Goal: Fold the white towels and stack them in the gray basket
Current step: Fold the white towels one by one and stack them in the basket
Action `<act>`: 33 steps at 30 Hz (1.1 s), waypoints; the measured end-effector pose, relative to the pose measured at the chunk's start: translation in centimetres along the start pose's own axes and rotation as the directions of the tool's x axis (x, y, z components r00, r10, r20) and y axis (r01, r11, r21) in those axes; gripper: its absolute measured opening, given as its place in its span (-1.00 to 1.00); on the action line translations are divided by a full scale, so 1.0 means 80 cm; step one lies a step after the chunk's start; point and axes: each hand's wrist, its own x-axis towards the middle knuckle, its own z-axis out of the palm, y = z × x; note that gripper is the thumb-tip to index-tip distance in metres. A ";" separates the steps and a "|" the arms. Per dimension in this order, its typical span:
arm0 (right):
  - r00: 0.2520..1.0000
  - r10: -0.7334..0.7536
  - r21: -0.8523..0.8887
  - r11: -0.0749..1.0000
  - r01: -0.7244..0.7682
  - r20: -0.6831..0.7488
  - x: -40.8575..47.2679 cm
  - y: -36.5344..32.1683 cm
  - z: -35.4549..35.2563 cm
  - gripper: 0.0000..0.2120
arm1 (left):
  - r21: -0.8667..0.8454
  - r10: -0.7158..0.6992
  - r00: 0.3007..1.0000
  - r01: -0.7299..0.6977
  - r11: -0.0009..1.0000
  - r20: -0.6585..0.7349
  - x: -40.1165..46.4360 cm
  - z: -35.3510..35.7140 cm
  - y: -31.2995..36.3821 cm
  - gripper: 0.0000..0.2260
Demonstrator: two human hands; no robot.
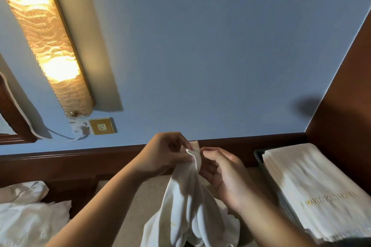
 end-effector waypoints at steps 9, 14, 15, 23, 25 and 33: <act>0.906 -0.416 -0.556 0.735 0.390 0.085 0.007 -0.007 -0.003 -0.95 | 0.181 0.060 0.998 -0.058 0.982 -0.007 0.008 -0.013 0.024 -0.90; 0.891 -0.424 -0.571 0.697 0.434 0.160 -0.008 0.006 0.014 -0.83 | 0.294 0.095 0.995 -0.081 0.952 -0.034 0.013 -0.031 0.059 -0.92; 0.879 -0.452 -0.591 0.671 0.447 0.152 -0.007 0.011 0.017 -0.84 | 0.317 0.105 0.994 -0.088 0.945 -0.038 0.014 -0.034 0.066 -0.93; 0.868 -0.466 -0.557 0.680 0.477 0.174 0.008 0.007 0.036 -0.91 | 0.383 0.123 0.986 -0.072 0.921 -0.110 0.019 -0.053 0.104 -0.94; 0.906 -0.356 -0.472 0.774 0.423 0.228 0.008 -0.011 0.039 -0.89 | 0.375 0.134 0.983 -0.078 0.924 -0.126 0.019 -0.061 0.110 -0.95; 0.827 -0.466 -0.886 0.168 0.432 0.315 0.030 -0.185 0.111 -0.80 | 0.380 0.297 0.884 -0.151 0.913 -0.361 0.043 -0.107 0.177 -0.94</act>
